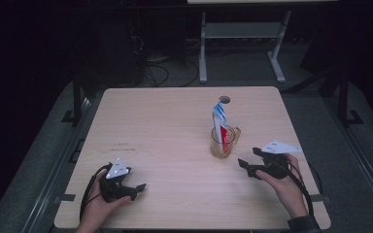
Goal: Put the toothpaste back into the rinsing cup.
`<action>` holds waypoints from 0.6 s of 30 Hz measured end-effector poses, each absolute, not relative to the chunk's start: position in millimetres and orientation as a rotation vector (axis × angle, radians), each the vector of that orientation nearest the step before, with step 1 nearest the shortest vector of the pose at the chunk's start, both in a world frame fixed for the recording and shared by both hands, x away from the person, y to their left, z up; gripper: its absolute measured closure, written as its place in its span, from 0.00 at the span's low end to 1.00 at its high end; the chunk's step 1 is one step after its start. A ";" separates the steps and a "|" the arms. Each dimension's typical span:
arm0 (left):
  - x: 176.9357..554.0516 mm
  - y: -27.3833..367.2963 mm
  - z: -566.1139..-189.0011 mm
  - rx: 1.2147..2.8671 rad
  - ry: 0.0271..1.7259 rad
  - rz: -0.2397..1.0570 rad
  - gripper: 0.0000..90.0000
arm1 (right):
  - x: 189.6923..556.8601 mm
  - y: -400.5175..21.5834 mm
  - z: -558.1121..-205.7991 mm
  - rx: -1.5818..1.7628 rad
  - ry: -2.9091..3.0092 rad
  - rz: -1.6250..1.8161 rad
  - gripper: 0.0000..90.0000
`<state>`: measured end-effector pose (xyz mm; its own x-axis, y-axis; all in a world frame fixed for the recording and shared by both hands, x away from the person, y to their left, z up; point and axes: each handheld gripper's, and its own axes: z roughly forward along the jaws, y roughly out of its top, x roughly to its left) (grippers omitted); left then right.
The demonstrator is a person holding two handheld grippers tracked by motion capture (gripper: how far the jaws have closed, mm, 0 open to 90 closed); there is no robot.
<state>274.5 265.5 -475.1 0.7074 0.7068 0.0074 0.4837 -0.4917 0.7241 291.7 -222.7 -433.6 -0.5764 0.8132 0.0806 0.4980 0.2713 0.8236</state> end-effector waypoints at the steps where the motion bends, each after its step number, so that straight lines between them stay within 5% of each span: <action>1: 274.4 265.5 -475.1 2.187 0.902 0.395 0.15 | 290.0 -223.4 -435.5 1.197 2.196 1.204 0.27; 18: 273.8 265.9 -475.0 2.190 0.899 0.393 0.15 | 264.0 -236.1 -464.8 1.272 2.259 1.068 0.25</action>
